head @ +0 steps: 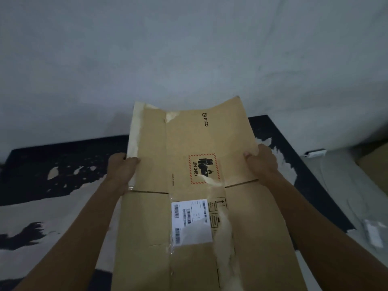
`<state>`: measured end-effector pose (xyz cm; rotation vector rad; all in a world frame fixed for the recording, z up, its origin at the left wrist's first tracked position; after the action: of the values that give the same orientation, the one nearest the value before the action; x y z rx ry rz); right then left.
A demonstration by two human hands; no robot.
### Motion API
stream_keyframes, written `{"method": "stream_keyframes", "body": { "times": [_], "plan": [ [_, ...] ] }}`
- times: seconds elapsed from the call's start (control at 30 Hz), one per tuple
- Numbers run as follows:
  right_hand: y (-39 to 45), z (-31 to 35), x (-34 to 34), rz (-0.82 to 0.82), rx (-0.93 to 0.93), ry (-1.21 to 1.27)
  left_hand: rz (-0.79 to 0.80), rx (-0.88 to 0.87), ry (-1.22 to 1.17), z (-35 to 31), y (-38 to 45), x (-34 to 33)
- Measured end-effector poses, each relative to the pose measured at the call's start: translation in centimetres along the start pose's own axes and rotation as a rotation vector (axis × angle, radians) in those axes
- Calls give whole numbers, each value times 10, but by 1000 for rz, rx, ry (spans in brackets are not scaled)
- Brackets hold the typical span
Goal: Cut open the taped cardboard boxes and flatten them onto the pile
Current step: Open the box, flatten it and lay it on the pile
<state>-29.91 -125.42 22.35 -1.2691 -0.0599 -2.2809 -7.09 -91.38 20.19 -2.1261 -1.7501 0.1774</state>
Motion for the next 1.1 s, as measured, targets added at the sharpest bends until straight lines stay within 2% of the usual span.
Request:
{"method": "stream_keyframes", "body": {
  "times": [0.27, 0.5, 0.7, 0.87, 0.97, 1.1],
  "plan": [
    [112, -111, 67, 44, -71, -59, -17, 54, 17, 33, -8, -174],
    [204, -165, 77, 117, -94, -148, -76, 108, 70, 72, 1, -269],
    [256, -194, 54, 148, -115, -145, -139, 106, 158, 90, 20, -316],
    [297, -204, 48, 73, -117, -142, -209, 40, 233, 85, 39, -338],
    [316, -209, 44, 49, -109, -217, -224, -4, 295, 81, 48, -347],
    [328, -216, 40, 39, -118, -391, -268, -85, 536, 86, 46, -351]
  ]
}}
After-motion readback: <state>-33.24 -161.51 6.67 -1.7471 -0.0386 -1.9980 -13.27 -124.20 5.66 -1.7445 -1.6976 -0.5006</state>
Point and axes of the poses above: each hand's wrist, its own y-axis towards the middle knuckle, its own x-axis out of the back of the hand, z = x × y, the point moved 8 cm from there along y, towards the middle knuckle, and after that the axes turned 9 degrees about -y, right-handed, at the moved point
